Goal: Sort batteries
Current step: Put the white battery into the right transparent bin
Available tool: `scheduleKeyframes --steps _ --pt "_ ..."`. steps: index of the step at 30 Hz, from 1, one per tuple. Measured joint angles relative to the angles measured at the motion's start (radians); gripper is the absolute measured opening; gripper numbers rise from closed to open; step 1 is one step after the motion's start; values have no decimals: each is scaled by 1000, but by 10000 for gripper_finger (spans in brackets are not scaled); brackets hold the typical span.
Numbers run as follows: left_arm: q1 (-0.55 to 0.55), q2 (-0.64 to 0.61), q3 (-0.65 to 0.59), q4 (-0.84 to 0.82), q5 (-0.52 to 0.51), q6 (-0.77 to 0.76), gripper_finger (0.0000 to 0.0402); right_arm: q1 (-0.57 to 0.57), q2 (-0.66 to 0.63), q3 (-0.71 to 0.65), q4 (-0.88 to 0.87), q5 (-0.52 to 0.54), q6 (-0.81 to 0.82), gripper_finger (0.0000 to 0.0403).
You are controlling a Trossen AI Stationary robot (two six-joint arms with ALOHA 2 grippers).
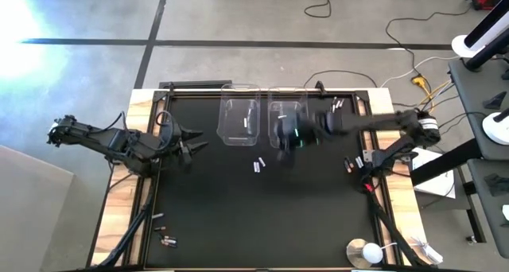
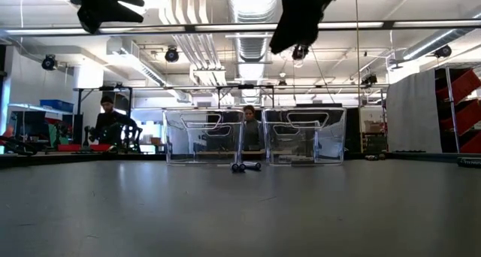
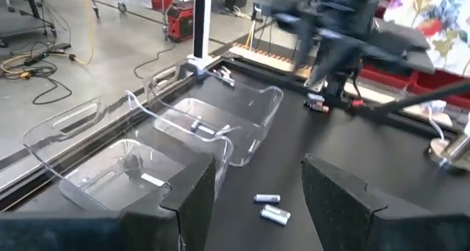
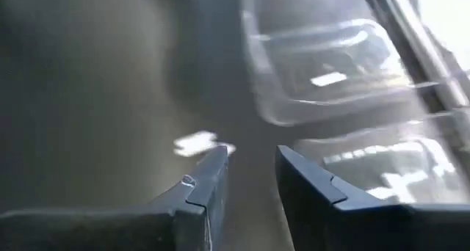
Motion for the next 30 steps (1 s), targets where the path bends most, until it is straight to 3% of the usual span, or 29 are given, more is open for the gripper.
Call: scheduleKeyframes --steps 6,11,19,30 --pt "0 0 0 -12 13 24 182 247 23 -235 318 259 278 119" --pt "0 0 0 -12 13 37 182 298 149 -379 580 426 321 146" --pt "1 -9 0 -11 14 24 182 232 349 -400 712 466 480 176" --pt "1 -21 0 -10 13 9 182 167 477 -398 903 460 460 164"
